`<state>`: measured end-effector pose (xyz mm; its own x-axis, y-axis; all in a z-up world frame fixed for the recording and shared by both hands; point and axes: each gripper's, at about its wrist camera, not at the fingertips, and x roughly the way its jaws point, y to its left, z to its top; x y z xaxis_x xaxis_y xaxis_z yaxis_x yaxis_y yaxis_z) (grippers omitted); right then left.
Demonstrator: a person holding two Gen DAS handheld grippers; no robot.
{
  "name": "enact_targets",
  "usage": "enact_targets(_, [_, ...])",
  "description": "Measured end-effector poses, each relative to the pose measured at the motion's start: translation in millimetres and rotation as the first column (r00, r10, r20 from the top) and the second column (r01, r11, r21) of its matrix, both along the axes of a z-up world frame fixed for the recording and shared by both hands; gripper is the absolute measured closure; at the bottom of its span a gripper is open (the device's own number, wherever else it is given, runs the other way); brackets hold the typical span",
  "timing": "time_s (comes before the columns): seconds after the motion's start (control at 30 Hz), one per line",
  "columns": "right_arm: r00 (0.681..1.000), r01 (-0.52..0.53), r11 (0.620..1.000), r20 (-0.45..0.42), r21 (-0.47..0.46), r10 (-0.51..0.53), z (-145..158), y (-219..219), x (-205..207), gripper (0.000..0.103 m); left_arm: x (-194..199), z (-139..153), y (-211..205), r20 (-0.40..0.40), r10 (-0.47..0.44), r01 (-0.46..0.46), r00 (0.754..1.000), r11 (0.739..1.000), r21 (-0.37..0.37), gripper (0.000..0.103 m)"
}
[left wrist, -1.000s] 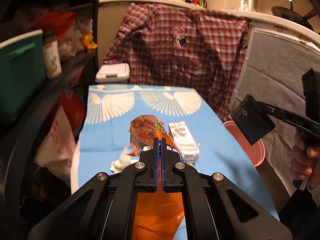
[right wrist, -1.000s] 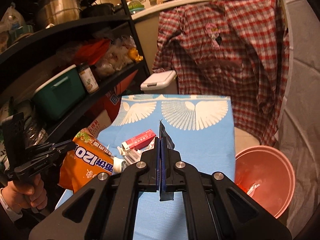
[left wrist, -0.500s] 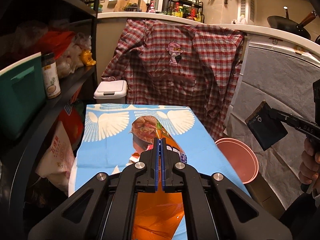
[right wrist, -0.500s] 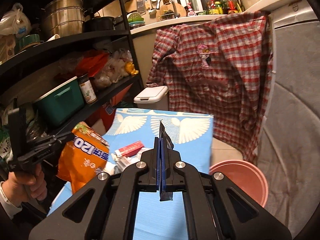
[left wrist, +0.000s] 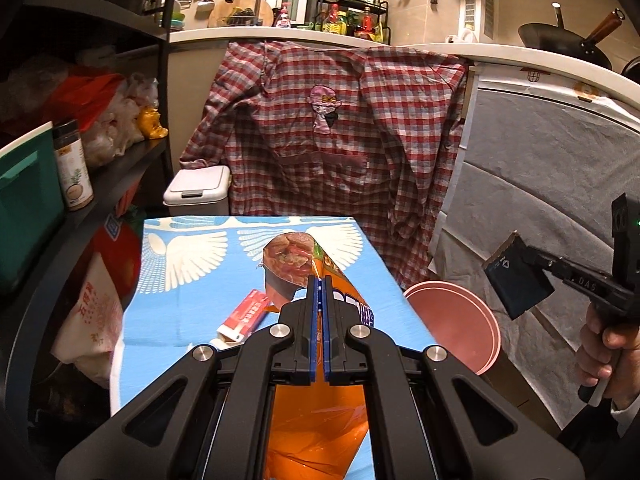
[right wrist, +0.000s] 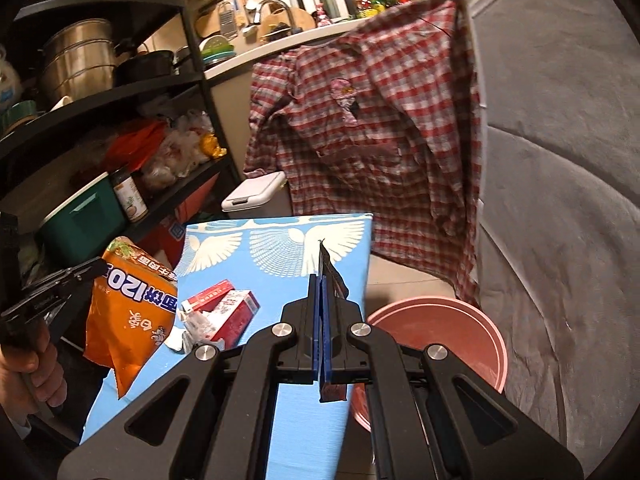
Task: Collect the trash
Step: 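Carry the orange bag and black box to the pink bin and release both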
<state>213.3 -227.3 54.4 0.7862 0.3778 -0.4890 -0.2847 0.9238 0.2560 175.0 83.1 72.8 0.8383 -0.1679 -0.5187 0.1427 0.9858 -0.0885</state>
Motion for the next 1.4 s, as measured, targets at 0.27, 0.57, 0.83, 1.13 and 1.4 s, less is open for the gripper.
enact_targets(0.27, [1.000, 0.025, 1.000, -0.006, -0.011, -0.025, -6, -17, 3, 0.101, 12, 1, -34, -0.001, -0.051, 0.051, 0.999, 0.999, -0.008, 0.101])
enact_targets(0.57, [0.998, 0.049, 0.999, -0.026, -0.014, -0.049, -14, -32, 8, 0.101, 33, -5, -77, -0.026, -0.097, 0.097, 0.995, 0.995, -0.008, 0.101])
enact_targets(0.83, [0.996, 0.075, 0.997, -0.054, -0.009, -0.075, -23, -47, 14, 0.101, 57, -11, -114, -0.047, -0.119, 0.118, 0.992, 0.993, -0.020, 0.101])
enact_targets(1.13, [0.991, 0.105, 0.994, -0.086, -0.008, -0.105, -34, -63, 24, 0.101, 83, -31, -159, -0.087, -0.159, 0.160, 0.983, 0.987, 0.003, 0.101])
enact_targets(1.4, [0.986, 0.128, 0.992, -0.104, -0.010, -0.128, -42, -74, 35, 0.101, 103, -47, -175, -0.112, -0.161, 0.160, 0.981, 0.987, -0.020, 0.101])
